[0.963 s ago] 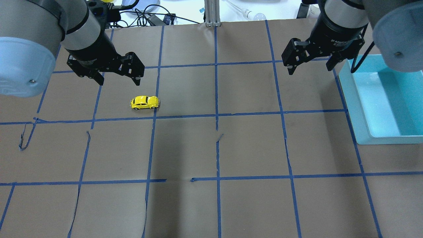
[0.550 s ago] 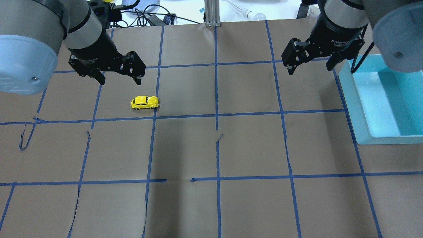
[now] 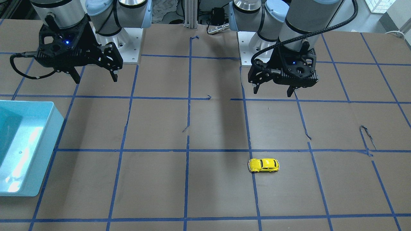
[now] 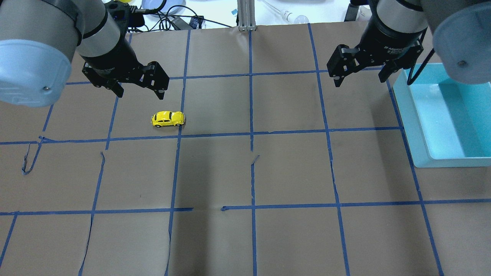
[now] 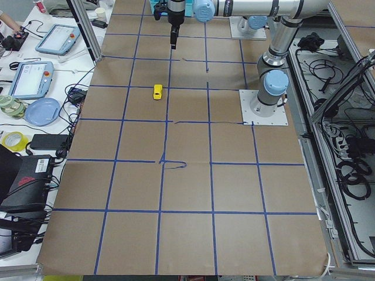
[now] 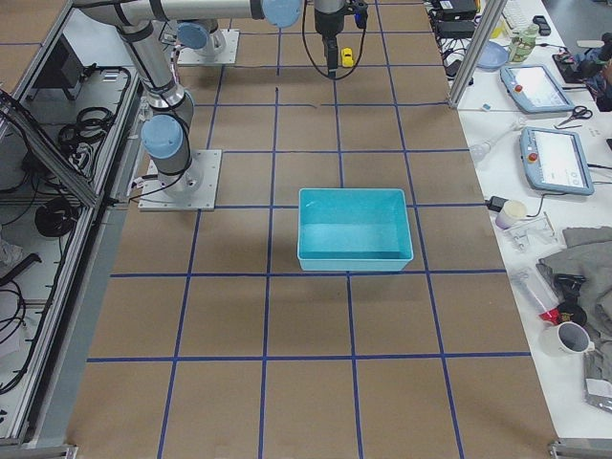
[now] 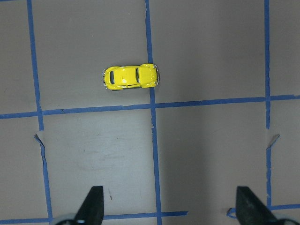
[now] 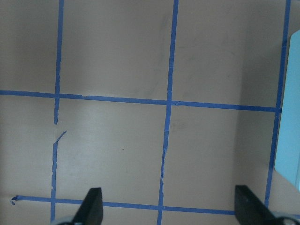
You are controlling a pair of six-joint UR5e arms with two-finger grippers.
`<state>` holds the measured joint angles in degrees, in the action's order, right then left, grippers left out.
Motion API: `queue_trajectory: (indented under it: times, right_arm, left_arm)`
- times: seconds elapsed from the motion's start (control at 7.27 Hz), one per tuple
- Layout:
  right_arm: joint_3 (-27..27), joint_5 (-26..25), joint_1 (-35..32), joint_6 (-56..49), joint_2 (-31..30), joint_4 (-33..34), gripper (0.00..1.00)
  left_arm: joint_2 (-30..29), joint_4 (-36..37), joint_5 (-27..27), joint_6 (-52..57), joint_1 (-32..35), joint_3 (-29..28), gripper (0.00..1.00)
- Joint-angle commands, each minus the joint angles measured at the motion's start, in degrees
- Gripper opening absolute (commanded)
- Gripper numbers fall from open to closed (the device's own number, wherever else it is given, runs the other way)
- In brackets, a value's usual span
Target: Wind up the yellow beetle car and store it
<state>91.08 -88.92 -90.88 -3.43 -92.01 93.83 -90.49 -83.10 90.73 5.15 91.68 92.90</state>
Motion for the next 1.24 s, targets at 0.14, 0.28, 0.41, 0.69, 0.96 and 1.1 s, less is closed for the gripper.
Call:
queue_trajectory:
  times: [0.14,0.28,0.41,0.69,0.96,1.1]
  right_arm:
    - [0.1,0.0,0.0,0.0,0.0,0.0,1.0]
    - [0.1,0.1,0.0,0.0,0.0,0.0,1.0]
    - [0.1,0.0,0.0,0.0,0.0,0.0,1.0]
    - [0.1,0.0,0.0,0.0,0.0,0.0,1.0]
    - [0.1,0.0,0.0,0.0,0.0,0.0,1.0]
    - [0.1,0.0,0.0,0.0,0.0,0.0,1.0]
  left_arm:
    - [-1.8,2.5,0.0,4.7,-0.3,0.8,1.0]
    - [-2.3,2.8,-0.2,5.8,-0.5,1.0,1.0]
    - [-2.4,2.9,-0.3,5.4,-0.5,0.4,1.0]
    - [-0.7,1.8,-0.3,2.4,-0.4,0.1,1.0]
    - [0.7,0.0,-0.9,-1.8,-0.4,-0.1,1.0]
    - [1.2,-0.2,-0.6,-1.8,-0.4,-0.3,1.0]
